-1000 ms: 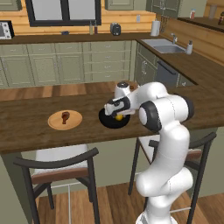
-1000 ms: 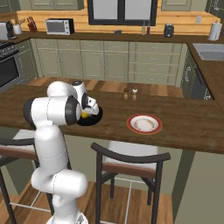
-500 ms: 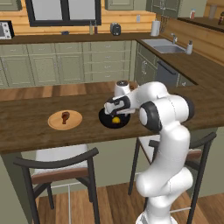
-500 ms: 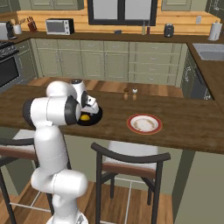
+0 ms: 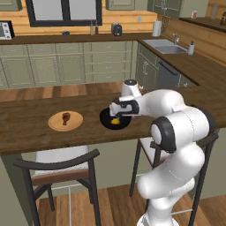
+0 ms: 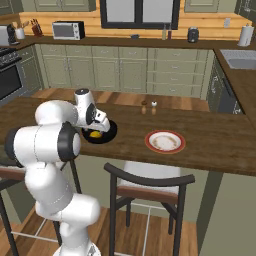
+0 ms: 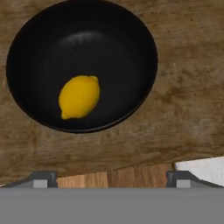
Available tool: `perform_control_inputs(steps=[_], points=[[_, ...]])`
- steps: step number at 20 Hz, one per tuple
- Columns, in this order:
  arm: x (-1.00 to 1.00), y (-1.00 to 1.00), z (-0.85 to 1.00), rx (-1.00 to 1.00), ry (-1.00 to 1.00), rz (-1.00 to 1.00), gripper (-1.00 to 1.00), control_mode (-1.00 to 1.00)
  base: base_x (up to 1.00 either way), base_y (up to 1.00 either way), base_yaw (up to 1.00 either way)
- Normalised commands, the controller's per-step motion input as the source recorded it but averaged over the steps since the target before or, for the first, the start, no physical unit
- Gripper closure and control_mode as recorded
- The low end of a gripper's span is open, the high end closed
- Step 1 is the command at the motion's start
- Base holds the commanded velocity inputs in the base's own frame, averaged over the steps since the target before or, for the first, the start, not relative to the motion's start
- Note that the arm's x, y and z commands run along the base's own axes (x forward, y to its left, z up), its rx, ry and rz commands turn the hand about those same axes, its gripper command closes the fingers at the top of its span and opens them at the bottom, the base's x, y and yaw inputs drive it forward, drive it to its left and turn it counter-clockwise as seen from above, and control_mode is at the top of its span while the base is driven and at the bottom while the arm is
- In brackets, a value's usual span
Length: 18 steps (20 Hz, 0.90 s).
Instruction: Pick the chicken drumstick and lemon from their plates and place them in the bowl. Then put the bowl in the fridge.
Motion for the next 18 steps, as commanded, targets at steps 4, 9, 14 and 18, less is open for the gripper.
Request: perform_control_inputs(steps=[4, 9, 14, 18], points=[[-0.79, -0.23, 0.40, 0.00, 0.03, 0.00, -1.00, -1.00, 0.00, 0.00, 0.00], [-0.35, 0.00, 0.15, 0.00, 0.00, 0.00, -1.00, -1.00, 0.00, 0.00, 0.00], [-0.26, 0.08, 0.14, 0.00, 0.00, 0.00, -1.00, -1.00, 0.00, 0.00, 0.00], [-0.47, -0.04, 0.13, 0.00, 0.00, 0.00, -1.00, -1.00, 0.00, 0.00, 0.00]])
